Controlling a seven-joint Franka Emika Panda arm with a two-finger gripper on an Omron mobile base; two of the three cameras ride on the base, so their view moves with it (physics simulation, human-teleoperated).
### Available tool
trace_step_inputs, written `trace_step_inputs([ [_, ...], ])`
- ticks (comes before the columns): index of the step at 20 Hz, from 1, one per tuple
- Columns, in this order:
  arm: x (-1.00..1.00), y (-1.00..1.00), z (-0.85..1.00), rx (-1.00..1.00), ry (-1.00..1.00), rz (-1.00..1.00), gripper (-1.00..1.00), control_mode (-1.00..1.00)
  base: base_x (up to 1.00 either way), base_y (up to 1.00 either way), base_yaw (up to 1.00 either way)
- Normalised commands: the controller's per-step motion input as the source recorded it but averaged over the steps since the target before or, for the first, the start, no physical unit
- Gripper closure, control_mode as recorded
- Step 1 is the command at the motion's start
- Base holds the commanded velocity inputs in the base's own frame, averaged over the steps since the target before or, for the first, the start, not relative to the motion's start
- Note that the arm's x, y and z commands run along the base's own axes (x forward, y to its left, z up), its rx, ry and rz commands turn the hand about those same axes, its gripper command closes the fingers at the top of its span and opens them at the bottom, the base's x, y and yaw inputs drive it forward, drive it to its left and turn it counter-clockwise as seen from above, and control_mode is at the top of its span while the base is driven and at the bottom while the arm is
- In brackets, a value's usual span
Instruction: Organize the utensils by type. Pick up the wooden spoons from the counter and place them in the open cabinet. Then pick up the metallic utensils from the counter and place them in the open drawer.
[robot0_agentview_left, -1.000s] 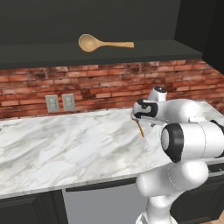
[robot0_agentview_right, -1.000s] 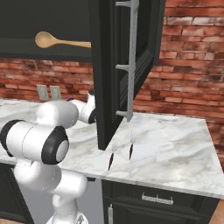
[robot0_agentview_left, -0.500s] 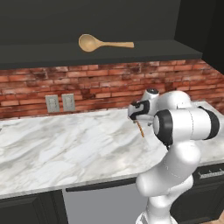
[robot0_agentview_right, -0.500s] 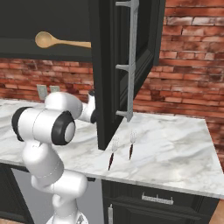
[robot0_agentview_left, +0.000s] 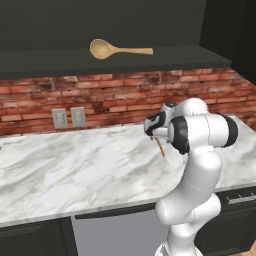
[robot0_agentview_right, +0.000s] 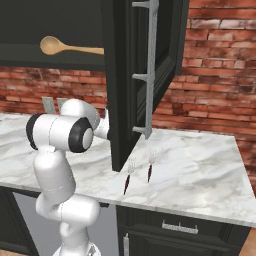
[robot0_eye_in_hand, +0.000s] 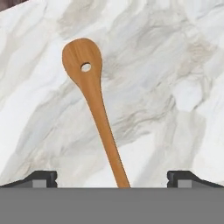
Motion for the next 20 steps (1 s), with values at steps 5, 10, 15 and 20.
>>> trace_step_inputs([
  [5, 0.31, -0.01, -0.15, 0.00, 0.13, 0.02, -1.00, -1.00, 0.00, 0.00, 0.00],
  [10, 0.28, 0.00, -0.21, 0.00, 0.15, 0.03, -1.00, -1.00, 0.00, 0.00, 0.00],
  [15, 0.09, 0.00, -0.30, 0.00, 0.11, 0.04, -1.00, -1.00, 0.00, 0.00, 0.00],
  [20, 0.02, 0.00, -0.31, 0.00, 0.05, 0.03, -1.00, -1.00, 0.00, 0.00, 0.00],
])
